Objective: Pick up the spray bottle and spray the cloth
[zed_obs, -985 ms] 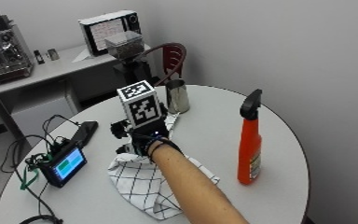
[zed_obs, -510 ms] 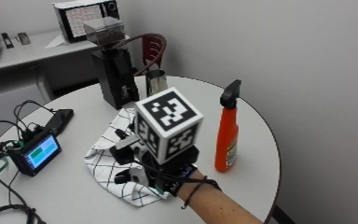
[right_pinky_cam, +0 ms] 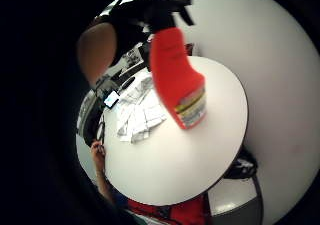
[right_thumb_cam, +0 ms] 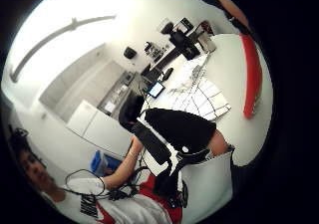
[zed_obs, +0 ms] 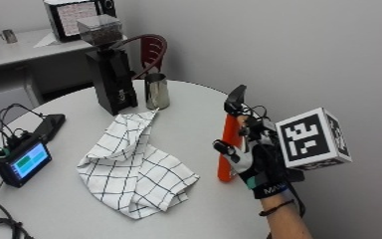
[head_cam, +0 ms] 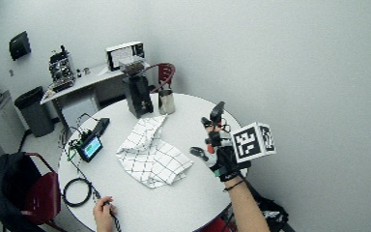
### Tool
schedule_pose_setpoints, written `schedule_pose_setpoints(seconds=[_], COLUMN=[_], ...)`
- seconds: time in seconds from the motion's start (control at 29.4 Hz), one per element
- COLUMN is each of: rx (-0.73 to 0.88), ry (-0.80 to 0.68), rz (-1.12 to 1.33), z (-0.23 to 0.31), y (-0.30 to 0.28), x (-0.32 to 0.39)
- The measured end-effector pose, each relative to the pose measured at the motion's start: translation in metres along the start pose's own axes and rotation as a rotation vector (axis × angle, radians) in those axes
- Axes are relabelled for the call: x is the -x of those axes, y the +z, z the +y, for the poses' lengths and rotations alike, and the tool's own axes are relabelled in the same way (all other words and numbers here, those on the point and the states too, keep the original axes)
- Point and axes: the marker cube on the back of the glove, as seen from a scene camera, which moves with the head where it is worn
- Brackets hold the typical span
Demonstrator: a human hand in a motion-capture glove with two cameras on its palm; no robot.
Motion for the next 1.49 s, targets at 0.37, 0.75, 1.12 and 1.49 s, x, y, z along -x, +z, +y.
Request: schedule_pose_setpoints(seconds=[0.37,0.75,1.12,1.49], rx=[-0.040,-0.086,-0.131,-0.109], ry=[0.214,0.233,0.241,0.232], rz=[-0.219,-0.266,-0.269,-0.315], z=[-0.019,-0.039,-0.053,-0.053], y=[0.020,0.048,0.058,0.051], x=[-0.061,-0.080,-0.074,-0.079])
